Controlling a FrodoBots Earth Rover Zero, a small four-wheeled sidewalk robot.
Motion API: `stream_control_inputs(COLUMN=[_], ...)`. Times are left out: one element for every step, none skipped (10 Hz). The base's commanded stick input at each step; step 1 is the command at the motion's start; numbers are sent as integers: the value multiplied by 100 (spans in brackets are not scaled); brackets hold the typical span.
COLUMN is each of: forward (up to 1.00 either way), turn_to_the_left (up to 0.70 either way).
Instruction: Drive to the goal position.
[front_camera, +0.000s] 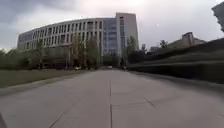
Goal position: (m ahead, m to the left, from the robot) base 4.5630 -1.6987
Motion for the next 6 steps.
stream_control_inputs(forward=[100,100,100,100,100,100], turn_to_the_left=[0,0,0,0,0,0])
